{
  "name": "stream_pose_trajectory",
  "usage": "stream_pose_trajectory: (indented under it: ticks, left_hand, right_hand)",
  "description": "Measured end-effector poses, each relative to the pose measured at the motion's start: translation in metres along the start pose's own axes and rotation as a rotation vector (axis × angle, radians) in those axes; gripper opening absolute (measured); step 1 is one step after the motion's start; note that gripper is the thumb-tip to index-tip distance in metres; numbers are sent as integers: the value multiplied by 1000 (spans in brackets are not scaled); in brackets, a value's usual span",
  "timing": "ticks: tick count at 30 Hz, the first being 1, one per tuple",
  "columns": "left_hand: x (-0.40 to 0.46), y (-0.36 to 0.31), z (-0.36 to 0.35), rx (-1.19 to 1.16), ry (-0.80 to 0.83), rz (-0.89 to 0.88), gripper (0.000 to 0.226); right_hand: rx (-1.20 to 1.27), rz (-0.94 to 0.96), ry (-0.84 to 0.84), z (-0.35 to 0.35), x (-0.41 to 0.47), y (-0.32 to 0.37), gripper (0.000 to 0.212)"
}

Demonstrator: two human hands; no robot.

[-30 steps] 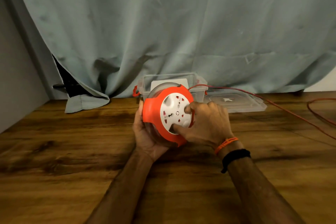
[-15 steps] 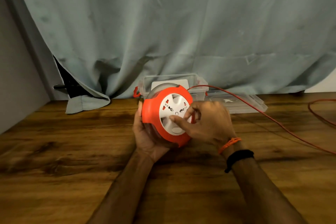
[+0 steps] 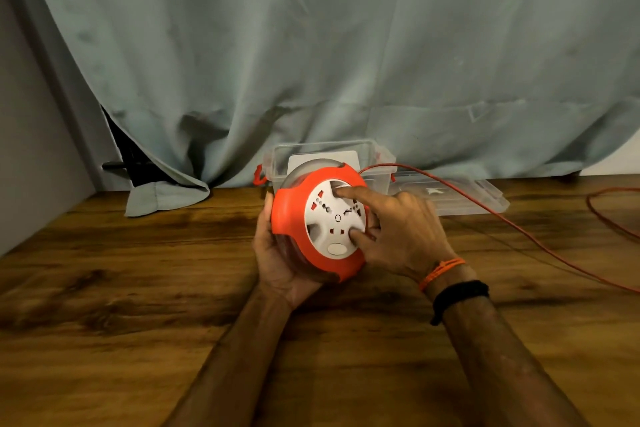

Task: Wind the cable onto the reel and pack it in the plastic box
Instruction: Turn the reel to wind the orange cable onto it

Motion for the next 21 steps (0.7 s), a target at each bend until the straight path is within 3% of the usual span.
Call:
stream_pose_trajectory:
  ticks: [6,14,21]
  left_hand:
    - [0,-1,0,-1,-42,-1,78]
    - [0,2,-1,15,-81,-4,74]
    - [-1,1,0,36,-86,6,77]
  right_hand:
    - [-16,-84,-97,-5,-5,4,65]
    - [80,-361,-150,-15,-6,20,69]
    - [195,-334,-172,-8,-1,28,51]
Point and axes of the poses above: each hand's wrist, its own x-axis towards the middle knuckle, its own z-axis out of the back of the hand, y = z × x, the point moved 4 cm from there along x, towards the middle knuckle, and after that the axes turned 2 degrees about -x, right-handed, at the moved point
